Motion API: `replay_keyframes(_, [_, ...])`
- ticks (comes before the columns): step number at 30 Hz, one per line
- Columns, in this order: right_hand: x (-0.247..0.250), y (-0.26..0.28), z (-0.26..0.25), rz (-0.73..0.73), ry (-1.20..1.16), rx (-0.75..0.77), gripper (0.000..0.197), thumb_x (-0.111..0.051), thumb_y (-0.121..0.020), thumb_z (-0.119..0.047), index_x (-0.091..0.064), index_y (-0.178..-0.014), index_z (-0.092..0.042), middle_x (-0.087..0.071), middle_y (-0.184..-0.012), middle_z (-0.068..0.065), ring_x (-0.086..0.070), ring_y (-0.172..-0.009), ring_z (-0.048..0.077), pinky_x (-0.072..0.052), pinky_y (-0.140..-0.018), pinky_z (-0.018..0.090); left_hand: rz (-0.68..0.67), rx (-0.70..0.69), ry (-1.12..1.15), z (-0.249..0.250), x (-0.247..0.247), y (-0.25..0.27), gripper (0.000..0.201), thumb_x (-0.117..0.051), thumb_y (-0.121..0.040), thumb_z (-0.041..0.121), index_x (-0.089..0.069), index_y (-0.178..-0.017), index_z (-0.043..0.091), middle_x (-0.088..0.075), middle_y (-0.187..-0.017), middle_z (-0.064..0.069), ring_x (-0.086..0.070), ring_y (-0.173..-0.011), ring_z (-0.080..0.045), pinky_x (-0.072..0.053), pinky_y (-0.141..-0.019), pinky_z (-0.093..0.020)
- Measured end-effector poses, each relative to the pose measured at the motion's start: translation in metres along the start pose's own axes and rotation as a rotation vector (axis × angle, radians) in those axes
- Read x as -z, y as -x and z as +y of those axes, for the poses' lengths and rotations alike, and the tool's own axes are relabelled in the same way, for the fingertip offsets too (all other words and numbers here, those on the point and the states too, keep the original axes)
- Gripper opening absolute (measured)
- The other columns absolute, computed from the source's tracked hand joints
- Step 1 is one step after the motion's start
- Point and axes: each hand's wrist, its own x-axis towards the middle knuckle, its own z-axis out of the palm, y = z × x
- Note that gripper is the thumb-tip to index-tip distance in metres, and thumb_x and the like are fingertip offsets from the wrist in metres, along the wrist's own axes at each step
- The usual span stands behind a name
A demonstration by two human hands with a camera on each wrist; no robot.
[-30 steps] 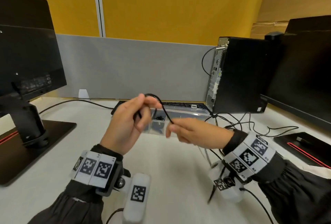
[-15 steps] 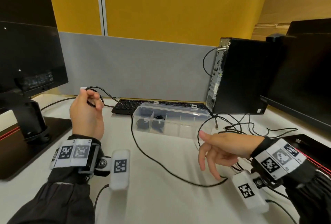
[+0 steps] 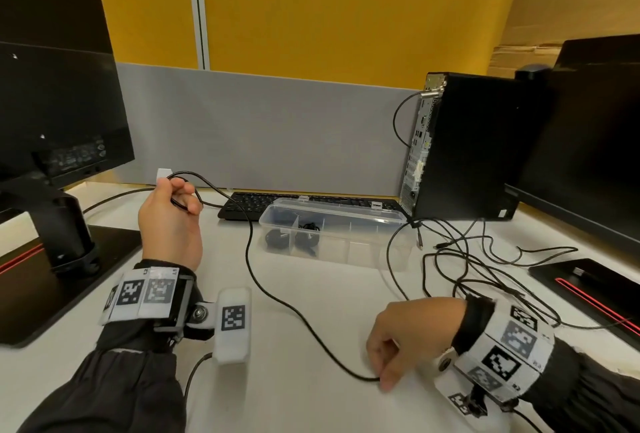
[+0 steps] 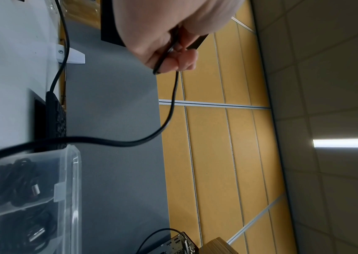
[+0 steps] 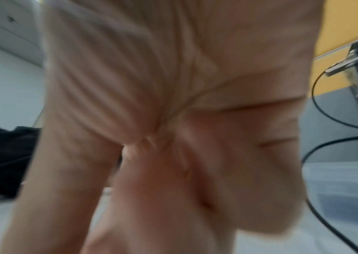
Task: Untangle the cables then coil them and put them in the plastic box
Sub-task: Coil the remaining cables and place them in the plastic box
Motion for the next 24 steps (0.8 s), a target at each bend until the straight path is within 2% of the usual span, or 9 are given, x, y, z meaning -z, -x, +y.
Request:
replay_keyframes(3, [0.014, 0.014, 0.021, 0.1, 0.068, -0.204, 0.023, -0.066, -0.084, -0.038, -0.067, -0.089, -0.015, -0.059, -0.074, -0.004, -0.05, -0.052, 0.011, -0.043, -0.056, 0.021, -0.017, 0.017, 0.014, 0.001, -0.002, 0.002, 0.033, -0.033, -0.101, 0.026, -0.054, -0.077, 0.016, -0.054, -0.064, 0.005, -0.046, -0.046, -0.004, -0.041, -0.052, -0.012])
replay_keyframes(5, [0.025, 0.025, 0.037, 0.191, 0.273, -0.429, 0.017, -0.061, -0.087, -0.034, -0.062, -0.084, -0.017, -0.057, -0.075, -0.005, -0.05, -0.058, 0.008, -0.04, -0.056, 0.015, -0.041, 0.037, 0.017, 0.0, -0.004, 0.005, 0.032, -0.034, -0.101, 0.026, -0.054, -0.078, 0.016, -0.054, -0.064, 0.005, -0.046, -0.046, -0.004, -0.042, -0.053, -0.012])
replay_keyframes(8, [0.036, 0.033, 0.046, 0.311, 0.496, -0.674, 0.029, -0.057, -0.09, -0.032, -0.055, -0.115, -0.018, -0.059, -0.107, 0.0, -0.058, -0.095, 0.015, -0.047, -0.085, 0.026, -0.137, 0.085, -0.027, -0.006, -0.015, 0.016, 0.033, -0.033, -0.102, 0.022, -0.052, -0.076, 0.013, -0.057, -0.055, 0.006, -0.047, -0.043, -0.004, -0.042, -0.051, -0.013])
replay_keyframes(12, [0.04, 0.012, 0.018, 0.733, 0.118, -0.286, 0.074, -0.054, -0.083, -0.055, -0.024, -0.145, -0.026, -0.035, -0.147, -0.001, -0.037, -0.131, 0.017, -0.036, -0.106, 0.035, -0.434, 0.167, -0.276, -0.02, -0.029, 0.037, 0.034, -0.031, -0.102, 0.017, -0.053, -0.078, 0.007, -0.058, -0.055, 0.002, -0.047, -0.042, -0.007, -0.043, -0.049, -0.015])
replay_keyframes(15, [0.036, -0.01, -0.021, 0.822, -0.234, -0.009, 0.083, -0.05, -0.084, -0.055, -0.009, -0.149, -0.027, -0.026, -0.153, -0.004, -0.026, -0.138, 0.012, -0.025, -0.111, 0.03, -0.666, 0.198, -0.453, -0.025, -0.032, 0.049, 0.034, -0.031, -0.1, 0.017, -0.055, -0.079, 0.004, -0.058, -0.057, -0.001, -0.049, -0.044, -0.01, -0.044, -0.05, -0.016])
replay_keyframes(18, [0.032, -0.025, -0.039, 0.841, -0.674, 0.247, 0.046, -0.043, -0.095, -0.039, -0.04, -0.137, -0.02, -0.054, -0.133, -0.001, -0.052, -0.115, 0.005, -0.039, -0.102, 0.029, -0.802, 0.235, -0.523, -0.025, -0.034, 0.058, 0.034, -0.033, -0.099, 0.018, -0.057, -0.081, 0.002, -0.058, -0.059, -0.004, -0.05, -0.044, -0.012, -0.045, -0.051, -0.018])
replay_keyframes(20, [0.035, -0.021, -0.042, 0.778, -1.057, 0.341, 0.042, -0.033, -0.098, -0.043, -0.054, -0.122, -0.016, -0.068, -0.107, 0.003, -0.067, -0.09, 0.019, -0.051, -0.082, 0.036, -0.818, 0.227, -0.543, -0.024, -0.035, 0.06, 0.034, -0.033, -0.099, 0.018, -0.057, -0.082, 0.001, -0.058, -0.059, -0.004, -0.05, -0.044, -0.012, -0.046, -0.051, -0.018])
replay_keyframes(22, [0.035, -0.013, -0.039, 0.602, -1.275, 0.383, 0.049, -0.034, -0.094, -0.05, -0.053, -0.118, -0.012, -0.069, -0.093, 0.006, -0.064, -0.065, 0.028, -0.055, -0.065, 0.038, -0.792, 0.214, -0.551, -0.023, -0.035, 0.06, 0.034, -0.033, -0.099, 0.018, -0.058, -0.081, 0.002, -0.058, -0.058, -0.003, -0.051, -0.043, -0.012, -0.046, -0.051, -0.019])
replay_keyframes(24, [0.031, -0.008, -0.033, 0.498, -1.269, 0.383, 0.043, -0.045, -0.089, -0.045, -0.052, -0.112, -0.01, -0.064, -0.078, 0.005, -0.05, -0.046, 0.018, -0.051, -0.05, 0.029, -0.749, 0.195, -0.578, -0.023, -0.036, 0.058, 0.035, -0.033, -0.099, 0.02, -0.057, -0.079, 0.004, -0.059, -0.057, -0.001, -0.051, -0.042, -0.012, -0.046, -0.05, -0.018])
